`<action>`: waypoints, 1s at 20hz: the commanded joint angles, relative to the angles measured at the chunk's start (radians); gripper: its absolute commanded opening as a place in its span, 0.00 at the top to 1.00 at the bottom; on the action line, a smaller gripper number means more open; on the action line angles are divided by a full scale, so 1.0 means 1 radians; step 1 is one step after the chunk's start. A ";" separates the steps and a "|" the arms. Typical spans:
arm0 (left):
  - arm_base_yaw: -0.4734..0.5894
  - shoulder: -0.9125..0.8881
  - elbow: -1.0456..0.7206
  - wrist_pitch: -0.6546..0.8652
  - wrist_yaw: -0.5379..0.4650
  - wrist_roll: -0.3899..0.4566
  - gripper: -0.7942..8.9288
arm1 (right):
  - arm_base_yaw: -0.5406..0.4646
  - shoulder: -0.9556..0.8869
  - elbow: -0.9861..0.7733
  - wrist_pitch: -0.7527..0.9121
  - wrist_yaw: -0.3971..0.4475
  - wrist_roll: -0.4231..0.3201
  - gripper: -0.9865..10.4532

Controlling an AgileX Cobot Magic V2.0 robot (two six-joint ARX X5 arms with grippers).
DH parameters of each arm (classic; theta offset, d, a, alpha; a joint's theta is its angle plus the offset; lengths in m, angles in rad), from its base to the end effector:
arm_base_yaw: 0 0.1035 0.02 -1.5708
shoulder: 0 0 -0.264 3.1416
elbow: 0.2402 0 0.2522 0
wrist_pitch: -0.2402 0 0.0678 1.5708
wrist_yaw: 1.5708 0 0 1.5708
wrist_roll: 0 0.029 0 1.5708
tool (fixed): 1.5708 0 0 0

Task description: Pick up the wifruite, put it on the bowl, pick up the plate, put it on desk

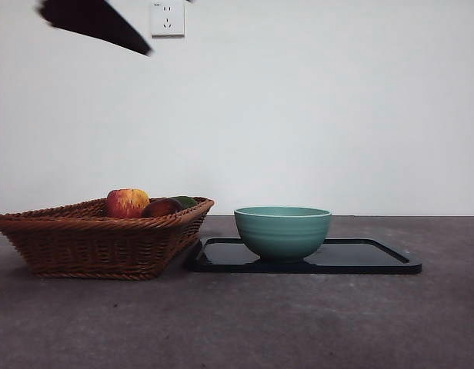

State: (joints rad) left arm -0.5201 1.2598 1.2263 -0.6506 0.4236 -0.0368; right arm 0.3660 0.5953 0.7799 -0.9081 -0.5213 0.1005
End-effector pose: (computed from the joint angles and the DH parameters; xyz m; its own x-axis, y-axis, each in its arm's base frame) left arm 0.2189 -0.1391 0.3470 0.4088 -0.7078 -0.5761 0.7088 0.6439 -0.2881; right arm 0.0890 0.0496 0.2939 0.4287 0.6976 -0.5741 -0.5935 0.6965 0.4032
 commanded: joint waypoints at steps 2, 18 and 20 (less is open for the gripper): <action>-0.018 0.204 0.190 0.016 -0.006 0.056 0.50 | 0.006 0.004 0.005 0.009 -0.003 -0.012 0.72; -0.114 0.766 0.482 0.121 -0.172 0.293 0.50 | 0.006 0.004 0.005 -0.014 -0.002 -0.011 0.72; -0.124 0.805 0.482 0.131 -0.176 0.311 0.50 | 0.006 0.004 0.005 -0.014 -0.002 -0.011 0.72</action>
State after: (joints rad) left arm -0.6342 2.0373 1.6814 -0.5274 0.2512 0.2481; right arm 0.3660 0.5953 0.7799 -0.9283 -0.5209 0.1005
